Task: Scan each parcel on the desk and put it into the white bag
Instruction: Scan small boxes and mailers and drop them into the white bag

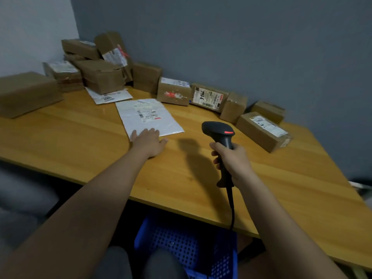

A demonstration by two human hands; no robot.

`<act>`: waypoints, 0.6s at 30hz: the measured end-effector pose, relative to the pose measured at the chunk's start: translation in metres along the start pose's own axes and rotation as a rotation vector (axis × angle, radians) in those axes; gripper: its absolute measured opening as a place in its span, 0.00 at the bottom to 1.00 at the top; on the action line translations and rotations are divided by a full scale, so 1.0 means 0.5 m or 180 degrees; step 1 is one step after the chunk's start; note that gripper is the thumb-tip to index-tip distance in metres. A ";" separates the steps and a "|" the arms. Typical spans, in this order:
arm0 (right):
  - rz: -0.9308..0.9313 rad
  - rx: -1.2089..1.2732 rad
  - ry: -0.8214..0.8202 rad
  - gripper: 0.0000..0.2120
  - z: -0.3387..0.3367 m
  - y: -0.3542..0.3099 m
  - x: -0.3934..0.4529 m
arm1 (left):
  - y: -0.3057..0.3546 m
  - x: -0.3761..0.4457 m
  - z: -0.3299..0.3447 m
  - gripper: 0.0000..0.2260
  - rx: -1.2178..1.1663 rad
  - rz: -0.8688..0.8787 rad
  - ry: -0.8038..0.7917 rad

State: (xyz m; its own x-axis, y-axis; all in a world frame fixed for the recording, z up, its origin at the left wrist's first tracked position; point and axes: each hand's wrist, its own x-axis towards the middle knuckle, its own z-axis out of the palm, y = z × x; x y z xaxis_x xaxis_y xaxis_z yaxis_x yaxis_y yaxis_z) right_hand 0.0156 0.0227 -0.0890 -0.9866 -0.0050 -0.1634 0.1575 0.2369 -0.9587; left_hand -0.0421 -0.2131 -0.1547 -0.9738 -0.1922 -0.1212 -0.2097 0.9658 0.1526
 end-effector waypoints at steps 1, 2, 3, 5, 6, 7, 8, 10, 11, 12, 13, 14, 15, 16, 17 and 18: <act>0.0015 0.0024 -0.0003 0.09 -0.006 0.005 -0.002 | 0.005 -0.006 -0.002 0.29 -0.0005 0.0033 0.0015; 0.0030 0.0053 0.0000 0.09 -0.010 0.011 -0.004 | 0.009 -0.014 -0.004 0.29 -0.0042 0.0071 0.0002; 0.0050 0.0074 0.0014 0.09 -0.013 0.017 -0.008 | 0.013 -0.025 -0.006 0.28 -0.0090 0.0113 -0.0015; 0.0106 0.0090 0.0036 0.08 -0.019 0.025 -0.020 | 0.022 -0.050 -0.006 0.28 -0.0201 0.0177 -0.0033; 0.0123 0.0092 0.0035 0.08 -0.021 0.028 -0.026 | 0.028 -0.066 -0.004 0.28 -0.0266 0.0216 -0.0036; 0.0130 0.0081 0.0037 0.07 -0.026 0.030 -0.034 | 0.033 -0.084 -0.001 0.28 -0.0322 0.0280 -0.0028; 0.0131 0.0056 0.0042 0.07 -0.031 0.032 -0.042 | 0.039 -0.103 0.003 0.27 -0.0375 0.0367 -0.0014; 0.0116 0.0011 0.0051 0.06 -0.047 0.036 -0.061 | 0.049 -0.148 0.013 0.24 -0.0492 0.0575 0.0051; 0.0099 -0.0003 0.0061 0.06 -0.056 0.040 -0.071 | 0.053 -0.173 0.017 0.22 -0.0551 0.0676 0.0107; 0.0073 -0.0009 0.0073 0.06 -0.065 0.044 -0.080 | 0.056 -0.199 0.021 0.20 -0.0612 0.0758 0.0172; 0.0046 0.0002 0.0086 0.07 -0.073 0.049 -0.089 | 0.059 -0.224 0.025 0.17 -0.0657 0.0819 0.0249; 0.0024 0.0029 0.0099 0.07 -0.080 0.054 -0.098 | 0.061 -0.248 0.028 0.16 -0.0680 0.0845 0.0329; 0.0008 0.0061 0.0106 0.07 -0.087 0.059 -0.107 | 0.061 -0.267 0.029 0.15 -0.0675 0.0827 0.0422; -0.0008 0.0088 0.0107 0.07 -0.091 0.063 -0.116 | 0.058 -0.282 0.030 0.15 -0.0652 0.0776 0.0535; -0.0025 0.0094 0.0100 0.07 -0.093 0.067 -0.124 | 0.051 -0.294 0.030 0.15 -0.0625 0.0701 0.0646; -0.0044 0.0086 0.0088 0.06 -0.094 0.070 -0.132 | 0.044 -0.302 0.030 0.15 -0.0590 0.0616 0.0716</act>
State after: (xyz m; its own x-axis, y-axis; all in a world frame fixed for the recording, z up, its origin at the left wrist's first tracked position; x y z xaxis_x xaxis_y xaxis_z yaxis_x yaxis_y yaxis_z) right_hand 0.0841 0.0769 -0.1010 -0.9894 0.0187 -0.1439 0.1446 0.2107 -0.9668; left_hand 0.1018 -0.1603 -0.1475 -0.9877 -0.0620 0.1435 -0.0114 0.9440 0.3297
